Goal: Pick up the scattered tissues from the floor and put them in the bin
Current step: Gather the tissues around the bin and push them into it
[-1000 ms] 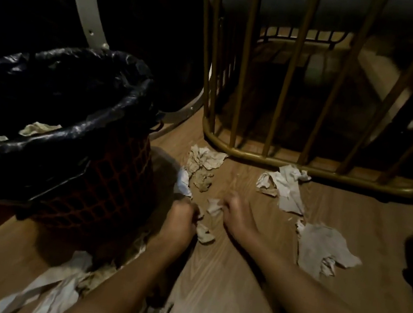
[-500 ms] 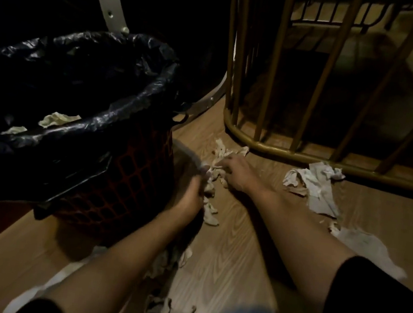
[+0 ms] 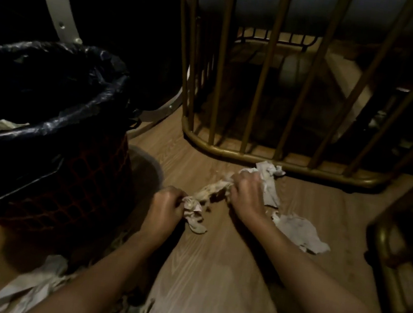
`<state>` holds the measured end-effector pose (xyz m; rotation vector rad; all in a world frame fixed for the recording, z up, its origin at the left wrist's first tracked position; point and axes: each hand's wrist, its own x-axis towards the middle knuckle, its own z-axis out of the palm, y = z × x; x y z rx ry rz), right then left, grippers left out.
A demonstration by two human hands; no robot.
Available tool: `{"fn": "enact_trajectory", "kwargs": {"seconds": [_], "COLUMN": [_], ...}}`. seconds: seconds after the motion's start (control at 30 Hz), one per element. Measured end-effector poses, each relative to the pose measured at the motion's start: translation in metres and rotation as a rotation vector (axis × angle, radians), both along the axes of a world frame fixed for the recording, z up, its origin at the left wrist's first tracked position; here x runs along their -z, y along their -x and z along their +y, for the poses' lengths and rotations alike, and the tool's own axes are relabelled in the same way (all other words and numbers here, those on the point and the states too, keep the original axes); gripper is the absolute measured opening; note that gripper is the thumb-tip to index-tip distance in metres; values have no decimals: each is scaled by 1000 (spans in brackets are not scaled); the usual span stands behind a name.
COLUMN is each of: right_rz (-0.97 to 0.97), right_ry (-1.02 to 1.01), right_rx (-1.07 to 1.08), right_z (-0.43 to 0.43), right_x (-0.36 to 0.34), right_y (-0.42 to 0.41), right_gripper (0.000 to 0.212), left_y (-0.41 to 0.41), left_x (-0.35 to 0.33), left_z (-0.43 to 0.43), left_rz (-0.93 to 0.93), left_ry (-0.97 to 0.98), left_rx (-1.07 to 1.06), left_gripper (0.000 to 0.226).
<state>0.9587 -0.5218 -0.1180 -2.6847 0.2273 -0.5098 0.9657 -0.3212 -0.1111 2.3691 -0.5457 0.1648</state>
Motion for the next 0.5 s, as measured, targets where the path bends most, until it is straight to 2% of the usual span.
{"fn": "enact_trajectory", "kwargs": {"seconds": [0.03, 0.1, 0.2, 0.33, 0.5], "right_rz": [-27, 45, 258, 264, 447], "right_ry": [-4, -20, -35, -90, -92], "right_rx": [67, 112, 5, -115, -161], "right_z": [-17, -45, -65, -58, -65], "right_x": [-5, -12, -4, 12, -13], "right_y": [-4, -12, -16, -9, -2], "right_gripper": [25, 28, 27, 29, 11], "left_y": [1, 2, 9, 38, 83], "left_x": [-4, -11, -18, -11, 17], "left_z": [-5, -21, -52, -94, -137], "left_rz": [-12, -15, 11, -17, -37], "left_ry": [-3, -13, -16, 61, -20], "left_rx": [5, 24, 71, 350, 597], "left_gripper": [15, 15, 14, 9, 33]}}
